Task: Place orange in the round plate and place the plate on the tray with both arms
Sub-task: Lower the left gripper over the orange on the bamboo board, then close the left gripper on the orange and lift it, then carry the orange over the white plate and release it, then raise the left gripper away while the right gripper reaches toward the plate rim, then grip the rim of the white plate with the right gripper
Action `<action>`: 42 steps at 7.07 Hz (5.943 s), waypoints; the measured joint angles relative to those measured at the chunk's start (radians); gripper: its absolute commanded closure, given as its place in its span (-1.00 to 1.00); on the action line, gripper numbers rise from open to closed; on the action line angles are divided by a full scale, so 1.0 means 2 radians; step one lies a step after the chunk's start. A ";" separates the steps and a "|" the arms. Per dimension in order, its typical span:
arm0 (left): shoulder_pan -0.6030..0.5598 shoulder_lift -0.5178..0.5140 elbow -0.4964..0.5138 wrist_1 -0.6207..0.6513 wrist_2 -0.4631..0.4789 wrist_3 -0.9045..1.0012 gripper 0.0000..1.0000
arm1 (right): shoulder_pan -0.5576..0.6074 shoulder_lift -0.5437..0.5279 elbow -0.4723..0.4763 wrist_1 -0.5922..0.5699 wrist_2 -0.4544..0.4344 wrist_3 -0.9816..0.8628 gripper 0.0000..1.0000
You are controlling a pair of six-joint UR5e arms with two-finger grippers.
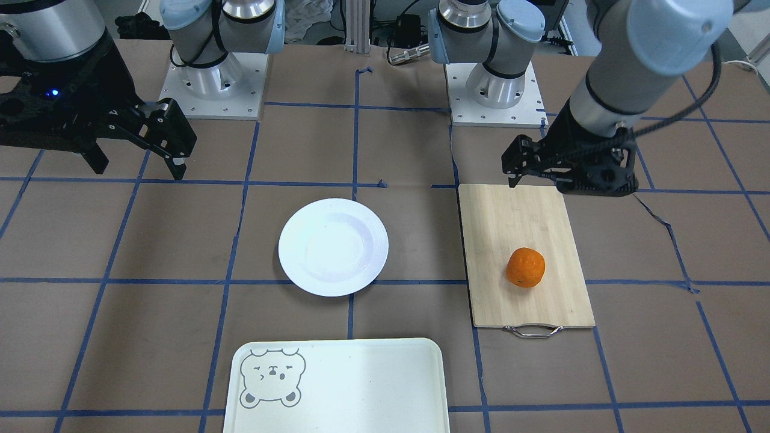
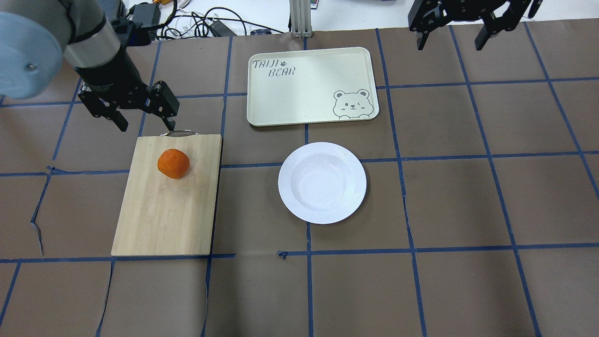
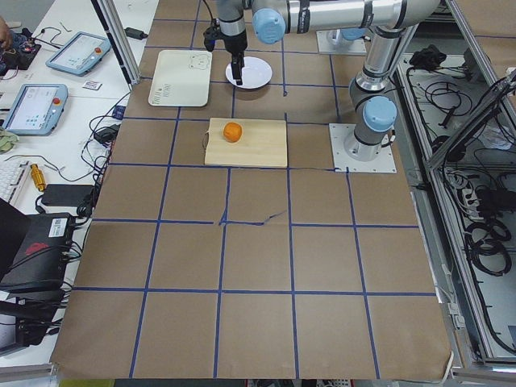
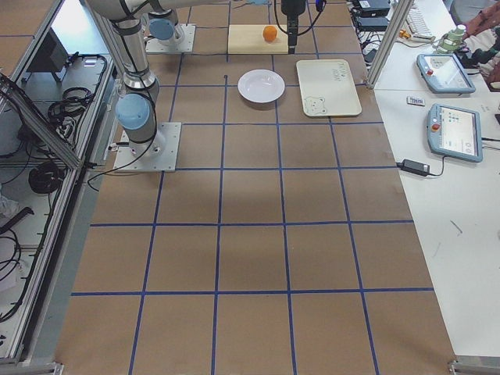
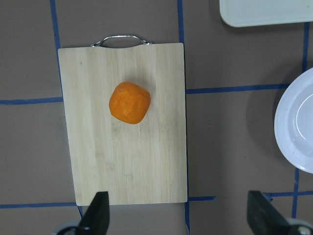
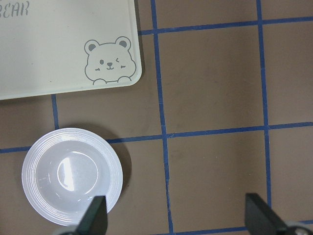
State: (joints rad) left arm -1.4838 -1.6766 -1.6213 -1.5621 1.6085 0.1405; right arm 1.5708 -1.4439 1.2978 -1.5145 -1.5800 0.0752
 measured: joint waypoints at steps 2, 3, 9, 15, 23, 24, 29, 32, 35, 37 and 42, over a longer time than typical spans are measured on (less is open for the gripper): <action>0.004 -0.039 -0.070 0.103 0.044 0.073 -1.00 | 0.000 0.000 0.000 0.000 0.000 0.000 -1.00; 0.004 -0.058 -0.086 0.141 0.064 0.124 -1.00 | 0.000 0.000 0.000 0.000 0.000 0.001 -1.00; 0.010 -0.144 -0.100 0.254 0.072 0.265 0.29 | 0.000 -0.002 0.000 0.004 0.000 0.002 -1.00; -0.023 -0.113 -0.062 0.218 0.000 0.058 1.00 | 0.000 -0.002 0.000 0.005 0.000 0.003 -1.00; -0.227 -0.177 -0.058 0.276 -0.148 -0.340 -0.99 | -0.001 -0.004 -0.001 -0.002 0.009 -0.012 -1.00; -0.231 -0.183 -0.058 0.283 -0.150 -0.339 -1.00 | -0.002 -0.004 -0.002 -0.005 0.017 -0.015 -1.00; -0.176 -0.127 -0.027 0.229 -0.149 -0.297 -1.00 | -0.019 0.006 -0.004 0.034 0.024 -0.009 -1.00; -0.091 -0.057 0.046 0.034 -0.090 -0.139 -1.00 | -0.024 0.042 0.037 0.033 0.103 -0.007 -0.98; -0.083 0.010 0.063 0.038 -0.042 -0.113 -1.00 | -0.028 0.043 0.212 -0.160 0.170 -0.010 -1.00; -0.083 0.027 0.063 0.033 -0.035 -0.116 -1.00 | -0.028 0.055 0.309 -0.304 0.200 -0.008 -1.00; -0.083 0.037 0.057 0.010 -0.033 -0.114 -1.00 | -0.025 0.097 0.404 -0.489 0.224 0.006 -0.93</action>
State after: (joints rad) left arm -1.6491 -1.6028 -1.5065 -1.5431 1.5425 -0.0870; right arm 1.5215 -1.2492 2.1048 -2.4934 -1.1330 0.0876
